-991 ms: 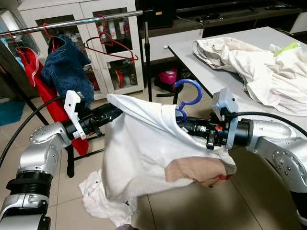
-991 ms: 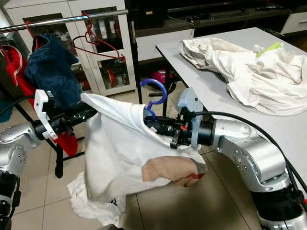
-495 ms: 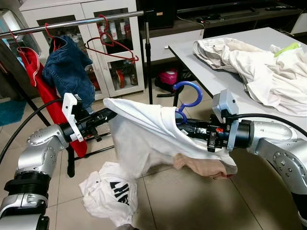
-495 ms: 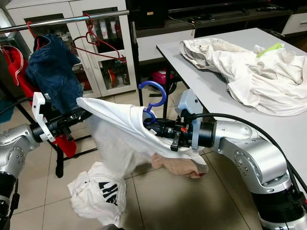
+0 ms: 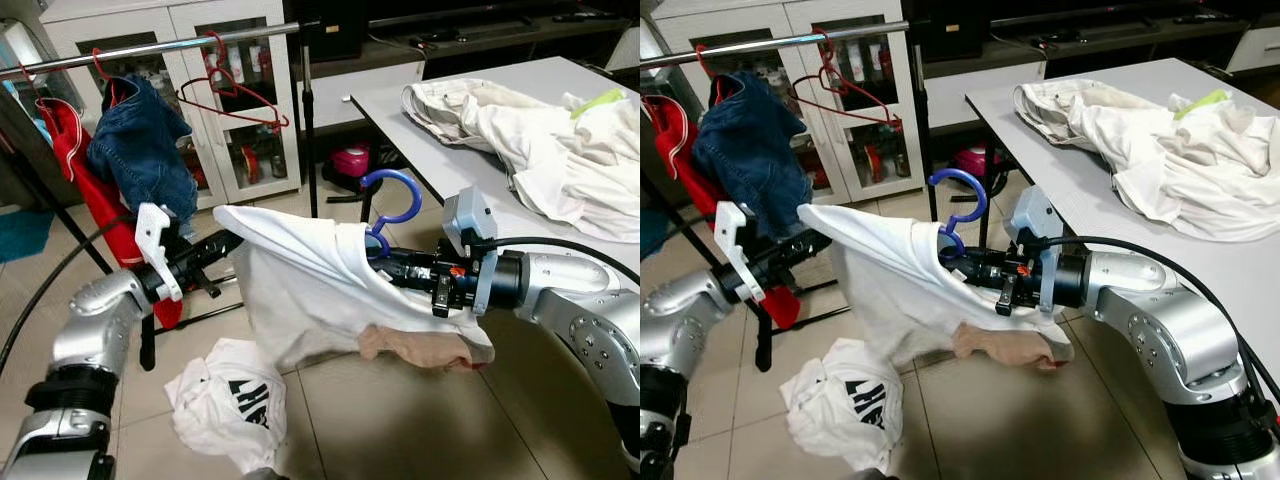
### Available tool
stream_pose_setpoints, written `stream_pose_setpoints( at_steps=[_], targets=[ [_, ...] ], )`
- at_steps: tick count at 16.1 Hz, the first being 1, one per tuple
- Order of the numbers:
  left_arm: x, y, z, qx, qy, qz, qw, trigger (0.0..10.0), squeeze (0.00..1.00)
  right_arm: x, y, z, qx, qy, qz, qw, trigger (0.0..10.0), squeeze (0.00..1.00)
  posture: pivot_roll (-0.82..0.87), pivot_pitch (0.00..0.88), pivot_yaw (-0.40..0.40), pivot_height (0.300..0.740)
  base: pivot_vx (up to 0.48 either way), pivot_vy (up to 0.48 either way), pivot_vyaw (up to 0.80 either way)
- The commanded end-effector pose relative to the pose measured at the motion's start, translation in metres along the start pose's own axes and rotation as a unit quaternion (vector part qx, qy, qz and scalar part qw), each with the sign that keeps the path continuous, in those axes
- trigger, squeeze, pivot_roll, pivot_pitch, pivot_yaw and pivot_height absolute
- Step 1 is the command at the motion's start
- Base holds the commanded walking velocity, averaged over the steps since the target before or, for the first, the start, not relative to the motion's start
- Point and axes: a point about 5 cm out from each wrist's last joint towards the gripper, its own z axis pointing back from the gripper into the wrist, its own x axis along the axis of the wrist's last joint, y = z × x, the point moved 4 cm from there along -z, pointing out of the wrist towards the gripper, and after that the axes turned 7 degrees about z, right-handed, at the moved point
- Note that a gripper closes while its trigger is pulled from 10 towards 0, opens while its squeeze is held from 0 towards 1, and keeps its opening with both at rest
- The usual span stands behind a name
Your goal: Hang hanger
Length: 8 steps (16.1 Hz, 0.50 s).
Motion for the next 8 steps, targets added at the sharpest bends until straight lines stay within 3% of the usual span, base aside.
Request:
stream_pose_setpoints(
  at_steps=[1, 3, 7, 8],
  targets=[
    [-0.017, 0.004, 0.004, 0.028, 0.025, -0.001, 0.999, 0.0, 0.0, 0.012, -0.001, 0.001, 0.002, -0.023, 0.01, 1.0, 10.0, 0.0, -0.05, 0.0, 0.1, 0.74, 0.0, 0.0, 0.0],
    [-0.036, 0.005, 0.006, 0.051, 0.044, 0.001, 0.998, 0.0, 0.0, 0.014, -0.005, 0.002, -0.005, -0.026, 0.012, 1.0, 10.0, 0.0, -0.05, 0.0, 0.097, 0.74, 0.0, 0.0, 0.0],
    [-0.042, 0.0, 0.01, 0.058, 0.018, 0.007, 0.998, 0.0, 0.0, 0.015, -0.006, 0.003, -0.008, -0.024, 0.013, 1.0, 10.0, 0.0, -0.06, 0.0, 0.089, 0.74, 0.0, 0.0, 0.0],
    [-0.027, -0.001, 0.016, 0.047, -0.029, 0.005, 0.998, 10.0, 0.0, 0.013, -0.006, 0.004, -0.006, -0.017, 0.014, 1.0, 10.0, 0.0, -0.06, 0.0, 0.082, 0.74, 0.0, 0.0, 0.0]
  ],
)
